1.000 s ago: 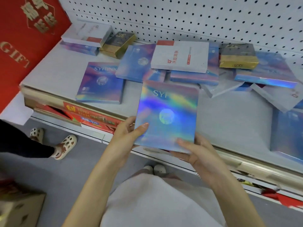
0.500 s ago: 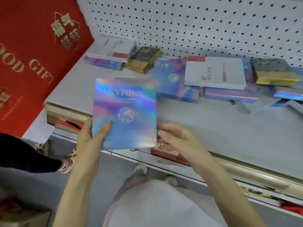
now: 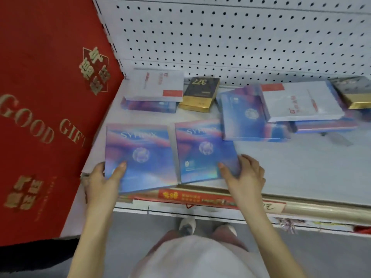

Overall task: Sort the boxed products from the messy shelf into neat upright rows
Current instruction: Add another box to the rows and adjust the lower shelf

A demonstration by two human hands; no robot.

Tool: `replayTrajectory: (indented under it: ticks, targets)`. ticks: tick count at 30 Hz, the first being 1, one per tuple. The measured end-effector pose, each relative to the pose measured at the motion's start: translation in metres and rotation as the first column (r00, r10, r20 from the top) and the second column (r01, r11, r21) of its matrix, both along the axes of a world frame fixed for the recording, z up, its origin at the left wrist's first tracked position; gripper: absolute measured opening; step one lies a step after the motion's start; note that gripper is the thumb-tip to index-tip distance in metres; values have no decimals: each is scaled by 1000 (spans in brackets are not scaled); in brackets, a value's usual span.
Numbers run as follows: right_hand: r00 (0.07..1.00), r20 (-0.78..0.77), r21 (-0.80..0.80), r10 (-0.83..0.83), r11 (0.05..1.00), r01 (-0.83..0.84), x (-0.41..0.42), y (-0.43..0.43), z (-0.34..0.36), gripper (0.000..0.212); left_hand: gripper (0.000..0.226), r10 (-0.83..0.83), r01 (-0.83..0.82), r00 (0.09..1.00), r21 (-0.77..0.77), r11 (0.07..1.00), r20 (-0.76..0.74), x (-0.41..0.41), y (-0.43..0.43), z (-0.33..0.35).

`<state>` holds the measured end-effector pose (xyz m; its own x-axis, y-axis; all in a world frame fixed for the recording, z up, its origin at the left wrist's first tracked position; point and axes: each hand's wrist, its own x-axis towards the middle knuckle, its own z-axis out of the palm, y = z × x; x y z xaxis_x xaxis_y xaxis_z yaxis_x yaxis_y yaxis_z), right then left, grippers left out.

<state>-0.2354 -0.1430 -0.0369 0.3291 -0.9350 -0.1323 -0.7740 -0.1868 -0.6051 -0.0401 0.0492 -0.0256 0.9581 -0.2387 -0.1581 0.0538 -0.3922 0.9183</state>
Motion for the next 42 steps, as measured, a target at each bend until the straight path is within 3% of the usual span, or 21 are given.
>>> replayTrajectory:
  ticks: [4, 7, 12, 15, 17, 20, 24, 30, 31, 34, 37, 42]
  targets:
    - [990, 118, 73, -81, 995, 73, 18, 8, -1, 59, 24, -99, 102, 991, 35, 994, -85, 23, -6, -5]
    - [951, 262, 178, -167, 976, 122, 26, 11, 0, 48, 39, -129, 134, 985, 37, 990, -117, 34, -6, -3]
    - [764, 480, 421, -431, 877, 230, 34, 15, 6, 28, 25, -117, 110, 986, -64, 992, -119, 34, 2, -7]
    - [654, 493, 648, -575, 743, 165, 29, 13, 12, 23, 21, -81, 58, 981, -138, 989, -174, 34, 11, -5]
    - [593, 495, 772, -635, 635, 37, 19, 10, 19, 24, 12, -66, 18, 969, -196, 980, -239, 35, 17, -2]
    - [588, 509, 825, -629, 551, -126, -1, 8, 29, 32, 19, -82, 14, 957, -235, 972, -279, 35, 18, 4]
    - [642, 547, 787, -537, 592, -175, -31, 9, 37, 40, 25, -153, 101, 967, -247, 964, -202, 28, 4, 18]
    - [509, 618, 739, -599, 664, -115, -92, 9, 51, 37, 15, -324, 293, 942, -256, 921, -86, 9, -38, 36]
    - [484, 633, 728, -604, 678, -106, -105, 9, 53, 38, 19, -378, 352, 924, -259, 900, -58, 7, -46, 39]
    - [397, 672, 700, -625, 711, -64, -149, 6, 54, 46, 61, -520, 500, 853, -226, 836, -38, -15, -78, 46]
    - [301, 713, 669, -634, 743, -19, -202, 4, 53, 44, 26, -613, 616, 783, -261, 743, 106, -72, -116, 56]
    - [213, 747, 615, -630, 776, 139, -322, 5, 41, 36, 31, -732, 726, 671, -304, 616, 119, -208, -165, 47]
